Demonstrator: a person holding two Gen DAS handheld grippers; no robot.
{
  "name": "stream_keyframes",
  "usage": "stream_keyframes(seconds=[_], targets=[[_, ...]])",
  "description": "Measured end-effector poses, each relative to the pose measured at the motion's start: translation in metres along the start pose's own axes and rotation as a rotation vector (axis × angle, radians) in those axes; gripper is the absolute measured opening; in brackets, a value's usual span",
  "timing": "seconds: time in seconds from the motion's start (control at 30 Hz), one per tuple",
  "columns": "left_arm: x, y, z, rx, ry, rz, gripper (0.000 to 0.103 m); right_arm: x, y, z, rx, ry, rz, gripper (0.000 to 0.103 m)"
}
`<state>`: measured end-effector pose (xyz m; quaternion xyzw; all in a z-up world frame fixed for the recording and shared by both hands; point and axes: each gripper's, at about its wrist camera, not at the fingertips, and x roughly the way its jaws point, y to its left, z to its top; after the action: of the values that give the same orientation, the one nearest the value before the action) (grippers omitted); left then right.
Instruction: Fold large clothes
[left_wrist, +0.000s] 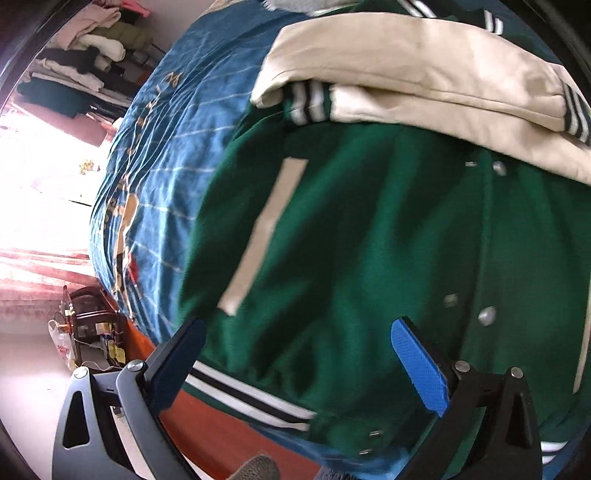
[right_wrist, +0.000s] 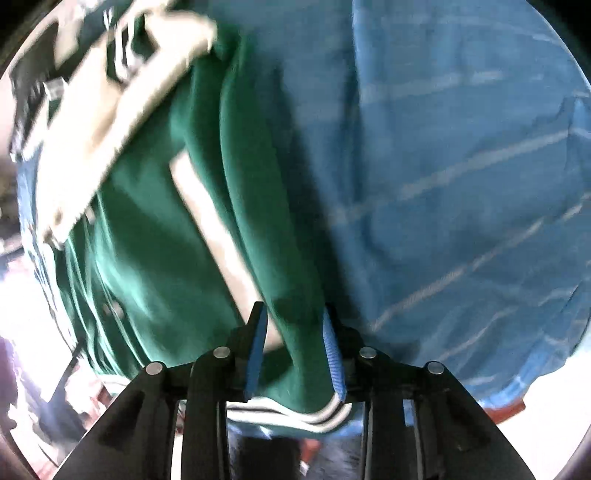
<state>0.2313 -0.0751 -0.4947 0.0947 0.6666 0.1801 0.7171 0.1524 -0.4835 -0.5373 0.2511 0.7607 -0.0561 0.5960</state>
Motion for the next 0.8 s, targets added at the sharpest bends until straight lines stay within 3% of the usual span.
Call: stream_keyframes(seconds=[0.1,0.23,0.33,0.4,0.5,0.57,0.67,0.8], targets=[[-0.002,-0.031,0.003,-0.006,-0.004,0.002,0.103,-0.014,0.002,0.044,0.005,-0.051,0.024,0.037],[0.014,-0.077,0.014,0.007,-0.012,0.113,0.103,-0.02,-0.001,0.124,0.012,-0.095,0.104,0.037],[0.039,-0.091,0.019,-0.013,0.047,0.16,0.103,-0.002,0.006,0.157,-0.037,-0.034,0.118,0.034],[0.05,-0.094,0.019,-0.016,0.065,0.169,0.103,0.028,0.01,0.16,-0.052,0.008,0.009,0.018],[0.054,-0.097,0.018,0.004,0.055,0.188,0.103,0.028,-0.011,0.164,-0.057,0.019,0.028,0.018],[0.056,-0.099,0.018,0.021,0.052,0.207,0.103,0.019,-0.006,0.167,-0.083,0.035,0.026,0.019],[0.059,-0.103,0.019,-0.003,0.074,0.234,0.103,0.008,0.01,0.179,-0.113,0.009,0.088,0.023],[0.063,-0.095,0.02,-0.092,0.1,0.204,0.103,0.024,0.017,0.195,-0.22,0.015,-0.043,0.024]])
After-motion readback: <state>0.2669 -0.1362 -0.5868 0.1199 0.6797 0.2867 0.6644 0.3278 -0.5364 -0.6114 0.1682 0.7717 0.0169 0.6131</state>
